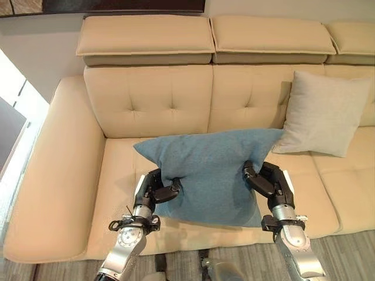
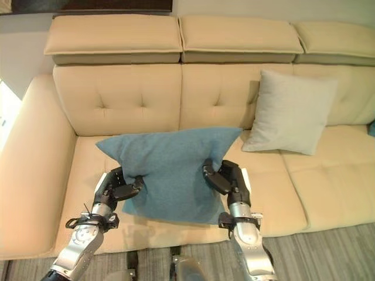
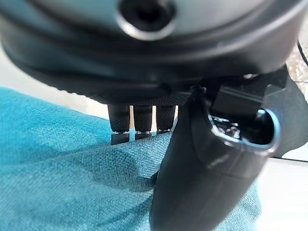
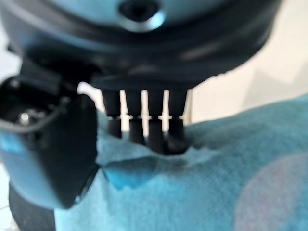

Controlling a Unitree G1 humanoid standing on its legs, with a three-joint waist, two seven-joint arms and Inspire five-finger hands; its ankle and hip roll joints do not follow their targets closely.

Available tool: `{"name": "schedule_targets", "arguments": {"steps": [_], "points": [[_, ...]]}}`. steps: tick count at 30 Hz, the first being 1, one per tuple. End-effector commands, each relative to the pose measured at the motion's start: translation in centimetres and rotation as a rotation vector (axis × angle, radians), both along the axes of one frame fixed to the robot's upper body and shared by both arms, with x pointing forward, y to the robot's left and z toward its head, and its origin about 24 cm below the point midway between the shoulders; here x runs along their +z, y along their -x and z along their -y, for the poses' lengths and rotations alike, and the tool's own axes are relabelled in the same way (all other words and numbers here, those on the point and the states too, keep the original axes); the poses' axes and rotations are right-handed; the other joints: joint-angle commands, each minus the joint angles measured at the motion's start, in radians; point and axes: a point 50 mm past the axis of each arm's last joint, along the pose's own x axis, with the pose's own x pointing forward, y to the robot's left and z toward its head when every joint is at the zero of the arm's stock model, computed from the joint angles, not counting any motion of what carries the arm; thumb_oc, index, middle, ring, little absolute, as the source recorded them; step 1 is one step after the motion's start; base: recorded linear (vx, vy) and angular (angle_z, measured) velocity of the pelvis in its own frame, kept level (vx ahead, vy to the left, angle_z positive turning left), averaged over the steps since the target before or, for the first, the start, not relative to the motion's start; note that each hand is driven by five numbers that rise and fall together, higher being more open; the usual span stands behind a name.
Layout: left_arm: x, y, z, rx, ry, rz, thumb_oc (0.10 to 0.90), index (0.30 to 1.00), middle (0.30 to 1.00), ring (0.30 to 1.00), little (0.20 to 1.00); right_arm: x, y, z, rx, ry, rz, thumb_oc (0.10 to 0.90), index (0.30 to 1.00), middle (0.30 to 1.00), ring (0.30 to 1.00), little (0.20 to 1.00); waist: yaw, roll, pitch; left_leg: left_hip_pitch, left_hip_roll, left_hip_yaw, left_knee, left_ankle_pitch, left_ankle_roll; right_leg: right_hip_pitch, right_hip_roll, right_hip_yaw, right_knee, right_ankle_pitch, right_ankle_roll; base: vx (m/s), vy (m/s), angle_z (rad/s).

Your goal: Pick up all the scattered cushions and arrange them neatly on the sofa.

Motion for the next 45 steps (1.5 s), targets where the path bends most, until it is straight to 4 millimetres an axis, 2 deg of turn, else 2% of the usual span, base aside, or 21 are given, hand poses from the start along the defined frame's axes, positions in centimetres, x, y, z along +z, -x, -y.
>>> {"name": "schedule_targets", "arguments": {"steps": [1,5,9,11,12,13,14,17,18,21,22,26,27,33,35,36,37,38,39,40,45], "points": [[8.0,-1.6,1.2,-0.069,0.028,0.42,0.4,0.3,0.3,0.3,0.3,6.1,-2.3,-2.0,0.056,-0.036,0.336,0.4,0.3,0.3,0.3,0.3,0.026,-0.039,-0.113,-0.06,0.003,0.03,0.053,-0.122,0.009,0.085,-0.076,0.013,-0.008,-0.116,0.115,0.01,0.056,-0.06],[9.0,-2.1,0.9,-0.042,-0.004,0.472,0.4,0.3,0.3,0.3,0.3,6.9,-3.1,-2.8,0.069,-0.021,0.367,0.4,0.3,0.3,0.3,0.3,0.034,-0.036,-0.115,-0.056,-0.001,0.047,0.027,-0.117,0.014,0.072,-0.084,0.014,-0.021,-0.099,0.126,0.02,0.048,-0.04],[10.9,-3.4,0.9,0.015,-0.015,0.556,0.4,0.3,0.3,0.3,0.3,9.0,-4.7,-3.8,0.054,0.023,0.452,0.4,0.3,0.3,0.3,0.3,0.046,-0.03,-0.117,-0.062,-0.005,0.052,-0.002,-0.106,0.015,0.054,-0.089,0.006,-0.044,-0.083,0.131,0.01,0.017,-0.06],[12.4,-4.3,1.2,0.038,-0.029,0.62,0.4,0.3,0.3,0.3,0.3,10.3,-5.8,-4.6,0.059,0.045,0.499,0.4,0.3,0.3,0.3,0.3,0.052,-0.029,-0.112,-0.078,-0.006,0.049,-0.009,-0.098,0.014,0.036,-0.089,0.002,-0.054,-0.074,0.132,-0.03,-0.005,0.04],[13.5,-4.9,1.4,0.047,-0.047,0.664,0.4,0.3,0.3,0.3,0.3,11.3,-6.4,-5.2,0.059,0.06,0.532,0.4,0.3,0.3,0.3,0.3,0.057,-0.028,-0.106,-0.093,-0.007,0.046,-0.011,-0.092,0.013,0.022,-0.088,0.0,-0.06,-0.069,0.131,-0.09,-0.028,0.01],[15.4,-5.9,2.0,0.065,-0.052,0.736,0.4,0.3,0.3,0.3,0.3,13.1,-7.5,-6.1,0.06,0.094,0.59,0.4,0.3,0.3,0.3,0.3,0.063,-0.028,-0.099,-0.122,-0.006,0.039,-0.016,-0.081,0.009,-0.004,-0.086,-0.002,-0.069,-0.06,0.129,-0.08,-0.027,0.0],[15.5,-6.0,2.0,0.066,-0.052,0.74,0.4,0.3,0.3,0.3,0.3,13.2,-7.6,-6.1,0.06,0.094,0.593,0.4,0.3,0.3,0.3,0.3,0.063,-0.027,-0.098,-0.124,-0.006,0.038,-0.015,-0.08,0.009,-0.006,-0.086,-0.003,-0.069,-0.059,0.129,-0.09,-0.049,0.04],[19.7,-7.6,2.7,0.115,-0.076,0.88,0.4,0.3,0.3,0.3,0.3,16.7,-9.2,-7.2,0.044,0.118,0.697,0.4,0.3,0.3,0.3,0.3,0.076,-0.029,-0.077,-0.182,-0.002,0.026,-0.018,-0.056,-0.001,-0.052,-0.079,-0.01,-0.079,-0.045,0.126,-0.09,-0.052,0.09],[22.0,-8.2,3.2,0.14,-0.087,0.955,0.4,0.3,0.3,0.3,0.3,19.2,-9.8,-7.6,0.031,0.143,0.772,0.4,0.3,0.3,0.3,0.3,0.08,-0.026,-0.065,-0.212,0.003,0.017,-0.025,-0.037,-0.011,-0.084,-0.077,-0.014,-0.081,-0.04,0.123,-0.05,-0.08,0.02],[25.1,-9.0,4.0,0.171,-0.126,1.048,0.4,0.3,0.3,0.3,0.3,22.7,-10.3,-8.1,0.001,0.195,0.878,0.4,0.3,0.3,0.3,0.3,0.082,-0.018,-0.054,-0.248,0.008,0.001,-0.053,-0.001,-0.028,-0.124,-0.069,-0.017,-0.083,-0.034,0.121,-0.01,-0.063,0.16],[25.2,-9.0,4.0,0.172,-0.125,1.053,0.4,0.3,0.3,0.3,0.3,22.8,-10.3,-8.1,0.0,0.195,0.882,0.4,0.3,0.3,0.3,0.3,0.081,-0.017,-0.052,-0.251,0.008,0.0,-0.055,0.001,-0.028,-0.127,-0.069,-0.018,-0.083,-0.034,0.12,-0.01,-0.032,0.18],[28.6,-10.2,4.6,0.208,-0.174,1.116,0.4,0.3,0.3,0.3,0.3,26.8,-11.1,-8.1,-0.067,0.292,0.974,0.4,0.3,0.3,0.3,0.3,0.08,-0.001,-0.041,-0.312,0.014,-0.02,-0.073,0.028,-0.051,-0.183,-0.056,-0.025,-0.092,-0.026,0.119,0.0,-0.058,0.14],[30.1,-10.8,4.6,0.227,-0.213,1.134,0.4,0.3,0.3,0.3,0.3,28.7,-11.4,-7.9,-0.107,0.339,1.012,0.4,0.3,0.3,0.3,0.3,0.081,0.004,-0.035,-0.349,0.015,-0.029,-0.073,0.039,-0.06,-0.212,-0.049,-0.029,-0.1,-0.019,0.12,0.0,-0.087,0.24],[31.8,-12.6,4.5,0.242,-0.333,1.093,0.4,0.3,0.3,0.3,0.3,31.2,-12.7,-6.5,-0.211,0.484,0.996,0.4,0.3,0.3,0.3,0.3,0.076,0.011,-0.021,-0.443,0.013,-0.046,-0.073,0.065,-0.079,-0.293,-0.033,-0.033,-0.135,0.013,0.13,-0.01,-0.045,0.07],[31.7,-13.2,4.2,0.245,-0.35,1.058,0.4,0.3,0.3,0.3,0.3,30.9,-13.4,-5.8,-0.223,0.512,0.939,0.4,0.3,0.3,0.3,0.3,0.072,0.011,-0.012,-0.472,0.012,-0.05,-0.073,0.077,-0.08,-0.322,-0.03,-0.031,-0.14,0.024,0.131,-0.01,-0.023,0.0],[31.7,-13.2,4.2,0.244,-0.349,1.058,0.4,0.3,0.3,0.3,0.3,30.9,-13.4,-5.8,-0.223,0.512,0.939,0.475,0.413,0.413,0.413,0.413,0.072,0.012,-0.014,-0.471,0.013,-0.05,-0.073,0.073,-0.081,-0.322,-0.029,-0.031,-0.139,0.02,0.131,0.0,0.0,0.0],[31.4,-13.5,4.0,0.246,-0.349,1.037,0.4,0.3,0.3,0.3,0.3,30.6,-13.7,-5.5,-0.228,0.514,0.914,0.679,0.719,0.719,0.719,0.719,0.071,0.013,-0.009,-0.481,0.013,-0.049,-0.073,0.077,-0.081,-0.332,-0.027,-0.03,-0.139,0.022,0.131,0.0,0.0,0.0],[30.8,-13.7,3.8,0.248,-0.346,1.009,0.455,0.382,0.382,0.382,0.382,30.1,-14.0,-5.2,-0.226,0.522,0.879,0.8,0.9,0.9,0.9,0.9,0.07,0.012,-0.005,-0.489,0.013,-0.049,-0.073,0.081,-0.082,-0.339,-0.025,-0.029,-0.139,0.023,0.131,0.0,0.0,0.0],[29.6,-14.3,3.2,0.247,-0.355,0.951,0.775,0.862,0.862,0.862,0.862,28.7,-14.8,-4.6,-0.219,0.521,0.8,0.8,0.9,0.9,0.9,0.9,0.065,0.011,0.004,-0.497,0.015,-0.05,-0.073,0.086,-0.084,-0.35,-0.022,-0.028,-0.139,0.022,0.129,0.0,0.0,0.0],[29.6,-14.3,3.2,0.247,-0.355,0.952,0.8,0.9,0.9,0.9,0.9,28.7,-14.8,-4.6,-0.219,0.521,0.801,0.8,0.9,0.9,0.9,0.9,0.065,0.011,0.003,-0.501,0.014,-0.05,-0.073,0.09,-0.083,-0.353,-0.023,-0.028,-0.14,0.026,0.129,0.0,0.0,0.0],[27.3,-14.9,1.6,0.27,-0.368,0.859,0.8,0.9,0.9,0.9,0.9,26.3,-15.5,-3.3,-0.214,0.515,0.69,0.8,0.9,0.9,0.9,0.9,0.061,0.007,0.012,-0.506,0.016,-0.052,-0.073,0.092,-0.088,-0.36,-0.018,-0.025,-0.141,0.027,0.127,0.0,-0.02,0.06]]}}
